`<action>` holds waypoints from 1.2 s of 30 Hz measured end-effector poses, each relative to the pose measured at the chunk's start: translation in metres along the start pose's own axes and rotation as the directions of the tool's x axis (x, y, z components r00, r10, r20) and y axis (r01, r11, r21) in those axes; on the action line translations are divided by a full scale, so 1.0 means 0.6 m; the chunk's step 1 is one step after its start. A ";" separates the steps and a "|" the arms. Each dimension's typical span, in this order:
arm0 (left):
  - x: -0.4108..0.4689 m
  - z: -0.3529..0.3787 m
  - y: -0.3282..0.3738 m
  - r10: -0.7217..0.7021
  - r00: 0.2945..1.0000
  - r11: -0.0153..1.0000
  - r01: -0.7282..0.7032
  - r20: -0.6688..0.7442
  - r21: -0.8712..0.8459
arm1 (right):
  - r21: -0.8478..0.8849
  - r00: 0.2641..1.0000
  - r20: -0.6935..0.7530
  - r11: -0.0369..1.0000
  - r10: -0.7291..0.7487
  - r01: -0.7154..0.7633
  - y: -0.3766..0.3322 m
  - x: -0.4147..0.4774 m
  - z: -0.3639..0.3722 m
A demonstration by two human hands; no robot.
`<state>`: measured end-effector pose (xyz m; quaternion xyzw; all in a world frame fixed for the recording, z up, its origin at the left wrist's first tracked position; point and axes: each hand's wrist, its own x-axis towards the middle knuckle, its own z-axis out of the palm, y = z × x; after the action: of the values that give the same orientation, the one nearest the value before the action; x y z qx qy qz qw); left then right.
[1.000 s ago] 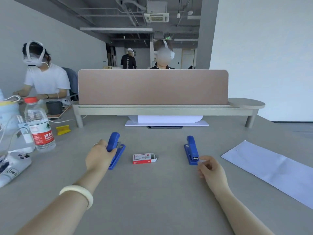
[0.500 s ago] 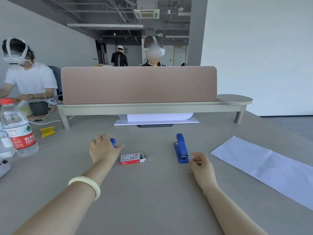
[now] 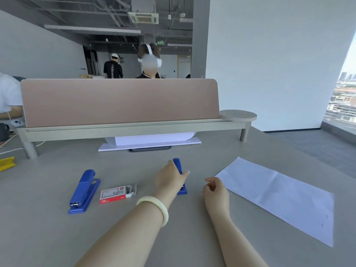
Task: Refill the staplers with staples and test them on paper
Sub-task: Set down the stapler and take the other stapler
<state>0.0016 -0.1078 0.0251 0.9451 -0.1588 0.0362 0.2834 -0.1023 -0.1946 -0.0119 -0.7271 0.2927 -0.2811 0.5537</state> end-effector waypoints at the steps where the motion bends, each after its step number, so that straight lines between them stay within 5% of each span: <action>1: 0.004 0.003 0.001 -0.009 1.000 1.000 0.009 0.009 0.000 | 0.001 1.000 -0.001 1.000 -0.003 0.003 0.000 0.001 0.000; 4: 0.009 -0.002 -0.004 0.006 1.000 1.000 -0.006 0.020 0.006 | -0.008 1.000 -0.001 1.000 -0.004 0.004 0.001 0.002 0.000; 9: -0.023 -0.047 -0.057 0.224 0.972 0.951 -0.234 0.073 0.201 | -0.033 1.000 0.020 0.999 -0.014 0.015 -0.002 -0.004 -0.004; 13: -0.081 -0.110 -0.130 0.359 0.915 0.921 -0.380 0.184 0.090 | -0.140 0.981 0.184 0.986 -0.064 0.091 -0.017 -0.030 -0.007; 19: -0.151 -0.177 -0.199 0.415 0.836 0.895 -0.446 0.360 0.003 | -0.262 0.779 0.620 0.912 -0.093 0.317 -0.024 -0.076 -0.014; 24: -0.165 -0.191 -0.205 0.411 0.808 0.892 -0.452 0.422 -0.005 | -0.297 0.691 0.716 0.853 -0.098 0.429 -0.013 -0.093 -0.013; 33: -0.179 -0.150 -0.145 0.488 0.849 0.869 -0.494 0.202 -0.023 | -0.311 0.723 0.643 0.776 -0.253 0.548 -0.013 -0.115 0.010; 36: -0.178 -0.157 -0.152 0.440 0.886 0.893 -0.415 0.147 -0.173 | -0.306 0.718 0.640 0.767 -0.273 0.564 -0.013 -0.115 0.009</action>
<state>-0.0683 0.0456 0.0394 0.8643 -0.3907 0.0004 0.3167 -0.1436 -0.1388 -0.0112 -0.9378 -0.0018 -0.0948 0.3339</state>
